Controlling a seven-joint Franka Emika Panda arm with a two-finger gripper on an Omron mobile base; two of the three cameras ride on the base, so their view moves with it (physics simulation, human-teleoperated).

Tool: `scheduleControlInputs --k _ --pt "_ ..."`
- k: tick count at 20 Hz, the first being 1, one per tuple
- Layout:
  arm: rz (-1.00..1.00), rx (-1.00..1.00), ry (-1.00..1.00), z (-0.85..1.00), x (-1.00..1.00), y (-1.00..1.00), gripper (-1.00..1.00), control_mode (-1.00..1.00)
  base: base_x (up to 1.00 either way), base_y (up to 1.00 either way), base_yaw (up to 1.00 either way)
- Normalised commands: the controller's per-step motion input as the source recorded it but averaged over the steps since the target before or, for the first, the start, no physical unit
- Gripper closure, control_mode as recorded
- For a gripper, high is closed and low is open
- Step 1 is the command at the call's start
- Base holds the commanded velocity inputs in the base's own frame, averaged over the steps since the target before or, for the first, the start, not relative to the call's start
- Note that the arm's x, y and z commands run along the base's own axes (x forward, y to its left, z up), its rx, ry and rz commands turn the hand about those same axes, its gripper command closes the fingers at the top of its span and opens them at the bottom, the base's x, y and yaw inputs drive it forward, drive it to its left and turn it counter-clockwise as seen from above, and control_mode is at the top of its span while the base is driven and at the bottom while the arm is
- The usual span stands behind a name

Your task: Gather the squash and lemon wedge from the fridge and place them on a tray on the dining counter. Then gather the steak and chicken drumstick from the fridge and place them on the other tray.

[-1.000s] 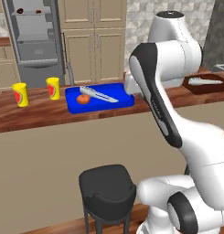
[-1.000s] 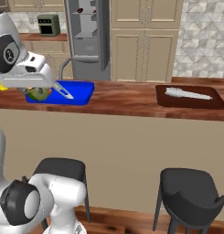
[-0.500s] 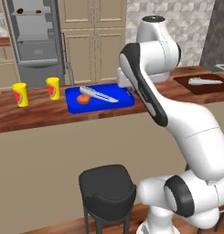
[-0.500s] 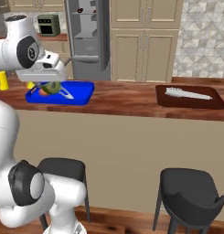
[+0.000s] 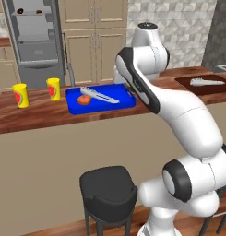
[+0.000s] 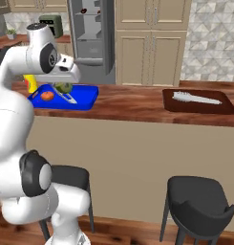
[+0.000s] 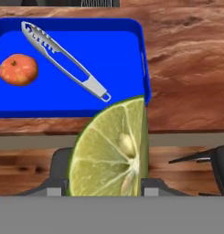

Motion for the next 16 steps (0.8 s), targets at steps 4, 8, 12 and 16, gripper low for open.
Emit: scheduleControlInputs --k 4,8,12,16 --pt "0.01 0.03 0.0 -0.21 0.78 0.16 1.0 -1.0 0.0 0.0 0.0" --pt "0.0 0.0 0.0 -0.26 0.71 0.26 1.0 -1.0 0.0 0.0 0.0" --pt "0.0 0.0 0.0 -0.23 0.69 0.22 1.0 -1.0 0.0 0.0 0.0" --pt "0.0 0.0 0.0 -0.23 0.65 0.09 1.0 -1.0 0.0 0.0 0.0"
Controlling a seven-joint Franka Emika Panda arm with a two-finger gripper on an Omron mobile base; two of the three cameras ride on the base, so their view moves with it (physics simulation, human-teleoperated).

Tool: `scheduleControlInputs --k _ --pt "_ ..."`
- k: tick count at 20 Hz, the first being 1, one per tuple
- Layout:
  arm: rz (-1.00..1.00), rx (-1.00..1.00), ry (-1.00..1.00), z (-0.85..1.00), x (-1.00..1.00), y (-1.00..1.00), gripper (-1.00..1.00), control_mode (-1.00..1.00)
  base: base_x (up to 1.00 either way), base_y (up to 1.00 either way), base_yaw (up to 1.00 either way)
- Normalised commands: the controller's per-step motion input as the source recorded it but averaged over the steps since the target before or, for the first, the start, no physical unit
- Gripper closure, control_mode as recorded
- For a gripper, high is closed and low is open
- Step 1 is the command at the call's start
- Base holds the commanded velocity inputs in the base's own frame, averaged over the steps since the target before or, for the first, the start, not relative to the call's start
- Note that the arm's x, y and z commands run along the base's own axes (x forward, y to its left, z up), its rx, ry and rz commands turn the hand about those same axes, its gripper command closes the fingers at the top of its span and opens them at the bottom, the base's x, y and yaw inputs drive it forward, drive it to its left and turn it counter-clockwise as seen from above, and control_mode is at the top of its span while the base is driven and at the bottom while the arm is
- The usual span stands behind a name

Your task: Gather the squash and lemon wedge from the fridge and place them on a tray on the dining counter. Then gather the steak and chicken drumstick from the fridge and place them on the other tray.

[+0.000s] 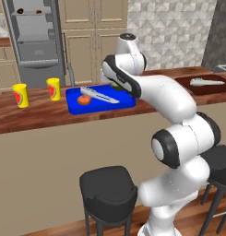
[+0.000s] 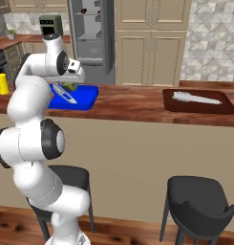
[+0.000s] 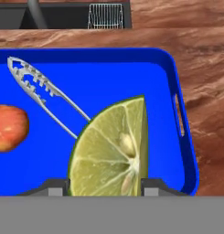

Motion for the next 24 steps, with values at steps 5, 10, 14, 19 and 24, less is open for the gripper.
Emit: scheduleControlInputs --k 5,10,14,19,24 --pt "0.01 0.0 0.0 -0.33 0.4 0.0 1.0 -1.0 0.0 0.0 0.0" --pt "0.01 0.0 0.0 -0.27 0.37 0.0 1.0 -1.0 0.0 0.0 0.0" --pt "0.0 0.0 0.0 -0.31 0.29 0.0 1.0 -1.0 0.0 0.0 0.0" --pt "0.0 0.0 0.0 -0.35 0.24 0.0 1.0 -1.0 0.0 0.0 0.0" --pt "0.0 0.0 0.0 -0.33 0.25 0.0 1.0 -1.0 0.0 0.0 0.0"
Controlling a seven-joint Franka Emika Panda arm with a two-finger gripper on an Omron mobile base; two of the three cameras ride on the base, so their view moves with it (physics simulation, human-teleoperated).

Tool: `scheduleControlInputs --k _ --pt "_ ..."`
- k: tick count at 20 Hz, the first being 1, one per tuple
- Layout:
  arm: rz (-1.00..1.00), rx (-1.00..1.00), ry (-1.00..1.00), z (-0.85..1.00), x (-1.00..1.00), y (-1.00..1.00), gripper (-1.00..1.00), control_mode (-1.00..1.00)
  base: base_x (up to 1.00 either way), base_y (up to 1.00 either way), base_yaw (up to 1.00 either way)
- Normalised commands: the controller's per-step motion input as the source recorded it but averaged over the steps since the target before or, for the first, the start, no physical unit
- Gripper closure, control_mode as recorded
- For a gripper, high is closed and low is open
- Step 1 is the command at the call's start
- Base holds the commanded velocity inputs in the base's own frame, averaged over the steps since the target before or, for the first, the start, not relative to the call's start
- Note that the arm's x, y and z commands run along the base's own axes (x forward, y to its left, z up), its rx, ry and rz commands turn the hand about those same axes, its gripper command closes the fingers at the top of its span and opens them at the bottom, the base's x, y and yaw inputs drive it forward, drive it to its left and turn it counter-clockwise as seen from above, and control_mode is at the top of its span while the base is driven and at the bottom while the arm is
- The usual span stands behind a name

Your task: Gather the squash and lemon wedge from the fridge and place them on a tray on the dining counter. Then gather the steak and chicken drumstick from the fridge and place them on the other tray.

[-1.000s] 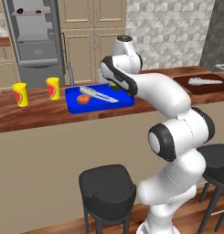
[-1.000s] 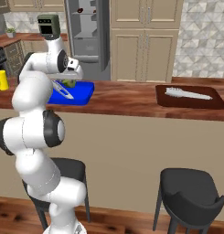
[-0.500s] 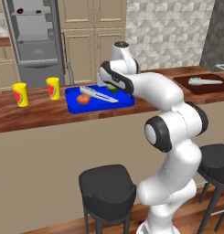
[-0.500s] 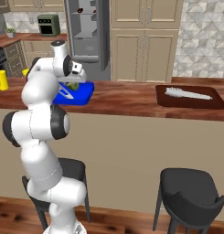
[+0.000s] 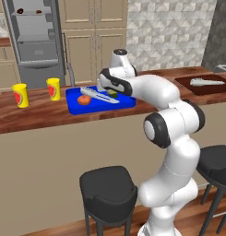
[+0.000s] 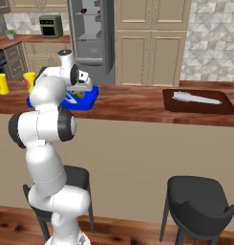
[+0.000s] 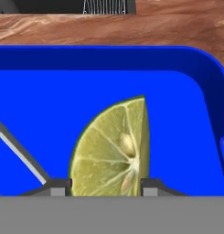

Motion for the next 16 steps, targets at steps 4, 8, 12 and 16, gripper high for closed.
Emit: scheduleControlInputs --k 4,8,12,16 --pt "0.0 0.0 -0.01 -0.25 0.21 0.01 -1.0 -1.0 0.0 0.0 0.0" --pt "0.0 0.02 -0.01 0.01 0.03 0.0 -1.0 -1.0 0.0 0.0 0.0" --pt "0.0 0.01 0.0 0.25 0.0 0.0 -1.0 -1.0 0.0 0.0 0.0" --pt "0.0 0.0 0.05 0.53 0.01 0.0 -1.0 -1.0 0.0 0.0 0.0"
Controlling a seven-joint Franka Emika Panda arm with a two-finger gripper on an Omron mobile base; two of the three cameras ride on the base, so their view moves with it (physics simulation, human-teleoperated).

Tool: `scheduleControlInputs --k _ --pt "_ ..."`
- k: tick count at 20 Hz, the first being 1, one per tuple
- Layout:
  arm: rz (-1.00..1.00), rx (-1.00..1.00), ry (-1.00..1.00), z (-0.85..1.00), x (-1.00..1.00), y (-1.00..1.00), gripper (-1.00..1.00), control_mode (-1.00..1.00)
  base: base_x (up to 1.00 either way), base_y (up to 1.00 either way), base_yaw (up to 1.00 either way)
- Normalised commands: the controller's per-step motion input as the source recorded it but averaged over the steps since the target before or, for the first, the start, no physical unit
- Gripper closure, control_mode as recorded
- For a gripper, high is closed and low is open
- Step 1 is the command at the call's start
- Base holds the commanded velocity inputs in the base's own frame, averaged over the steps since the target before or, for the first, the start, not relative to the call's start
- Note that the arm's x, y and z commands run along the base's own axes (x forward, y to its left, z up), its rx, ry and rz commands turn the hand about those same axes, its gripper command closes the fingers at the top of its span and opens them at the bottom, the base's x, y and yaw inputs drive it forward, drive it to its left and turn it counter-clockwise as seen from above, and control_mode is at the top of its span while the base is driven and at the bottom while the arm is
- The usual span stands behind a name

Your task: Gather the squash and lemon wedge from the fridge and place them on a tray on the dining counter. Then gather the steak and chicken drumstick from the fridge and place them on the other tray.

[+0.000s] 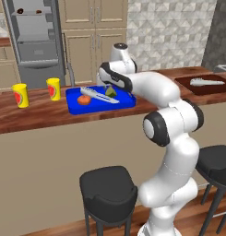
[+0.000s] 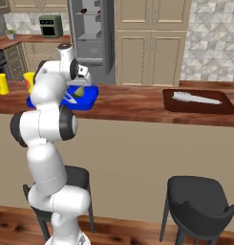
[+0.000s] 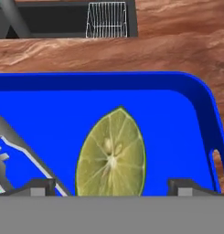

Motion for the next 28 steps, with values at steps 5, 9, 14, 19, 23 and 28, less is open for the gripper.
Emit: scheduleControlInputs --k 5,9,14,19,23,28 --pt "0.0 0.0 0.07 0.65 0.0 -0.01 -1.0 -1.0 0.0 0.0 0.0" --pt "0.0 0.0 0.02 0.32 -0.09 -0.16 -1.0 -1.0 0.0 0.0 0.0" --pt "-0.03 0.02 -0.02 0.05 -0.66 -0.32 -1.0 -1.0 0.0 0.0 0.0" --pt "-0.05 0.07 -0.09 0.02 -0.97 -0.4 -1.0 -1.0 0.0 0.0 0.0" --pt "-0.04 0.08 -0.1 0.04 -1.0 -0.42 -1.0 -1.0 0.0 0.0 0.0" --pt "-0.05 0.06 -0.15 0.0 -1.0 -0.39 -1.0 -1.0 0.0 0.0 0.0"
